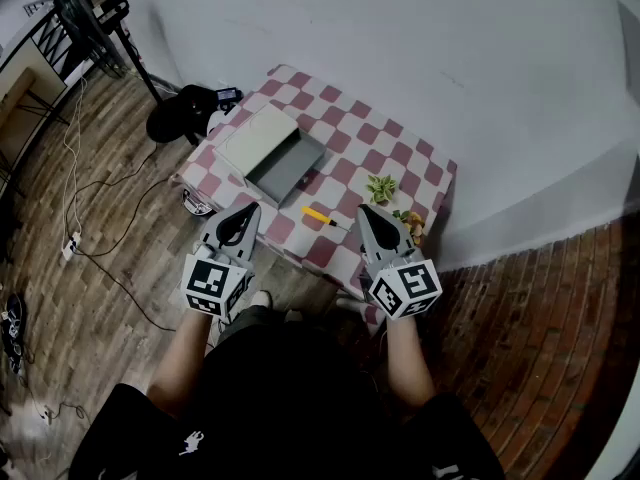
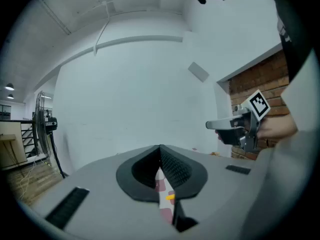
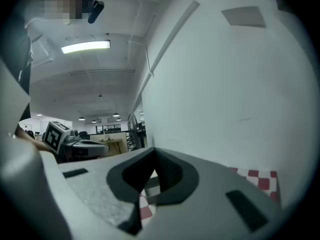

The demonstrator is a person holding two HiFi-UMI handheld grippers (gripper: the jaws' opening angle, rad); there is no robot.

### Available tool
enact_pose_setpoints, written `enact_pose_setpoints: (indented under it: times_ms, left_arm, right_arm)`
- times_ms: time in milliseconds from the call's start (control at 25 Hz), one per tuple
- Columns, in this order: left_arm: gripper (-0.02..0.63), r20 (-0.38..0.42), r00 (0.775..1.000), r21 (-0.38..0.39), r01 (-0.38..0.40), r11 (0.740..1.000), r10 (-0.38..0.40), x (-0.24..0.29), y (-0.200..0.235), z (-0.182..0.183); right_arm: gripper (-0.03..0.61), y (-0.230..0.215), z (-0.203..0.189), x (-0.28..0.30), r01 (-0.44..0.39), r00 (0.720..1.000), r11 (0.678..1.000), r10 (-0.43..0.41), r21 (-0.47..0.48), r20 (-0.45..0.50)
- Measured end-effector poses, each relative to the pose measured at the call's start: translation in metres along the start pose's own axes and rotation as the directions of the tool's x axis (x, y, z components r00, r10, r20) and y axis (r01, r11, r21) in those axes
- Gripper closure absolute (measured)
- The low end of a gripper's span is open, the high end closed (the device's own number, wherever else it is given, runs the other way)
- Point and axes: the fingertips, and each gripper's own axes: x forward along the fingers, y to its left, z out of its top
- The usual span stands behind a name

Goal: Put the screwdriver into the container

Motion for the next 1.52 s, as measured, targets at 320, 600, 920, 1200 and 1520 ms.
enact_pose_setpoints:
  times_ms: [320, 600, 920, 1200, 1520]
  left_arm:
    - [0.611, -0.021, 1.000, -0.015, 0.020, 1.000, -0.020, 0.004, 0.001, -0.010]
    - [0.611, -0.074, 0.997, -0.033, 0.014, 0.999, -0.017, 0.018, 0.018, -0.033]
    - [0.611, -0.160, 0.984, -0.082, 0.064, 0.995, -0.077, 0.056, 0.054, -0.081]
    - [0.602, -0.247, 0.959, -0.098, 0.118, 0.988, -0.139, 0.090, 0.085, -0.121]
    - [0.572, -0.332, 0.912, -0.113, 0.214, 0.970, -0.239, 0.116, 0.093, -0.151]
  right_arm:
    - [0.577, 0.008, -0.022, 0.019, -0.046, 0.997, 0.999, 0.046, -0.002, -0.065]
    - [0.572, 0.010, -0.071, 0.051, -0.093, 0.973, 0.995, 0.086, -0.023, -0.214]
    - [0.544, -0.004, -0.183, 0.095, -0.193, 0.836, 0.970, 0.084, -0.148, -0.542]
    - [0.461, -0.024, -0.268, 0.110, -0.357, 0.602, 0.897, 0.007, -0.261, -0.799]
    - [0.448, -0.039, -0.304, 0.115, -0.438, 0.438, 0.873, -0.002, -0.215, -0.899]
